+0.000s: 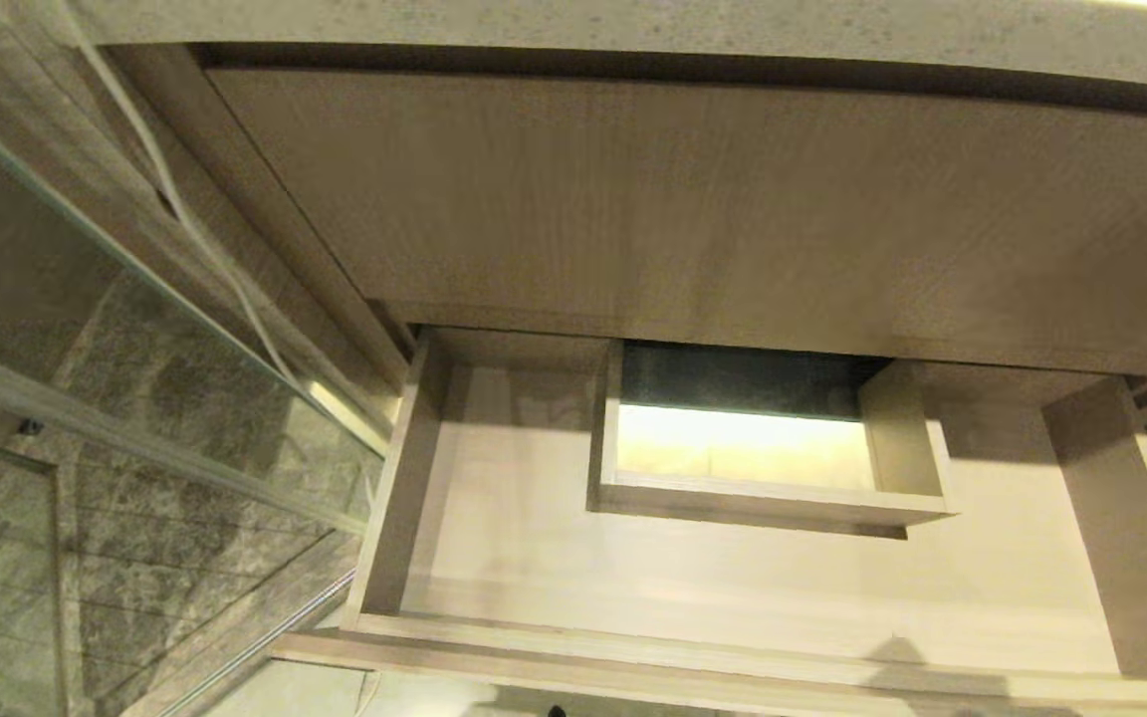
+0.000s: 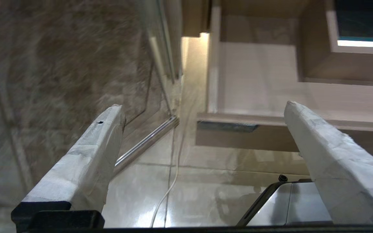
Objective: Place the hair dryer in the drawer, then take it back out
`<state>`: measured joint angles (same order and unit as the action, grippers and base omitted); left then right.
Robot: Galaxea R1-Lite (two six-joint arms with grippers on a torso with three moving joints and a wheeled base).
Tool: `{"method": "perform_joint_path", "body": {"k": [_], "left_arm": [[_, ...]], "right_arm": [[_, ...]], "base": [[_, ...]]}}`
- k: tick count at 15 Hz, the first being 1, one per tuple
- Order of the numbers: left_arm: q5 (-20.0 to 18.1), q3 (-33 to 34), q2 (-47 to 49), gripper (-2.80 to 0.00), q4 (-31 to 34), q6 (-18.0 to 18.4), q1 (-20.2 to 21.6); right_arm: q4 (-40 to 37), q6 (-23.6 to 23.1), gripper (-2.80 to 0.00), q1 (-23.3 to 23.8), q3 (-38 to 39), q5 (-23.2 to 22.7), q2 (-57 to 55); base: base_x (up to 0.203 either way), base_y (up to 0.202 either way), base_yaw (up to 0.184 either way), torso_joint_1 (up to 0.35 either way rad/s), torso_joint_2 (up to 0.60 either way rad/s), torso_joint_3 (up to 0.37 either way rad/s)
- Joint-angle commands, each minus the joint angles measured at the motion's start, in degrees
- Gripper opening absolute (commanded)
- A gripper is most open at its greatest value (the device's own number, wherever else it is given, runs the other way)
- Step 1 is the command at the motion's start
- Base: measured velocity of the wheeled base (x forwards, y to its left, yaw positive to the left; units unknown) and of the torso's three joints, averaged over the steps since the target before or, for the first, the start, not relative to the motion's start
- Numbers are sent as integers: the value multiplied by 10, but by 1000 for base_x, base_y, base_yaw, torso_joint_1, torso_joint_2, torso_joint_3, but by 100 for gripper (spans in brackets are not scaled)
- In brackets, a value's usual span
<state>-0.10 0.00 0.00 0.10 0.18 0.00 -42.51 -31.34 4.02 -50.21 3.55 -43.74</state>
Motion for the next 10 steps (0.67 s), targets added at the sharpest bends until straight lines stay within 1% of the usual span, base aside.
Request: {"method": "perform_joint_path", "body": {"k": [1, 5, 8, 10], "left_arm": [[0, 0, 0, 0, 0, 0, 0], [0, 0, 0, 0, 0, 0, 0], [0, 0, 0, 0, 0, 0, 0], [0, 0, 0, 0, 0, 0, 0]], "right_arm": [[-1, -2, -280, -1, 0, 0, 1], [-3, -2, -280, 0, 4, 5, 7], [2, -1, -280, 1, 3, 29, -1], [-5, 0, -280, 5, 1, 104, -24]], "base": [[-1, 1, -71, -5, -2, 2], [0, 0, 0, 0, 0, 0], [0, 0, 0, 0, 0, 0], [0, 0, 0, 0, 0, 0]]}}
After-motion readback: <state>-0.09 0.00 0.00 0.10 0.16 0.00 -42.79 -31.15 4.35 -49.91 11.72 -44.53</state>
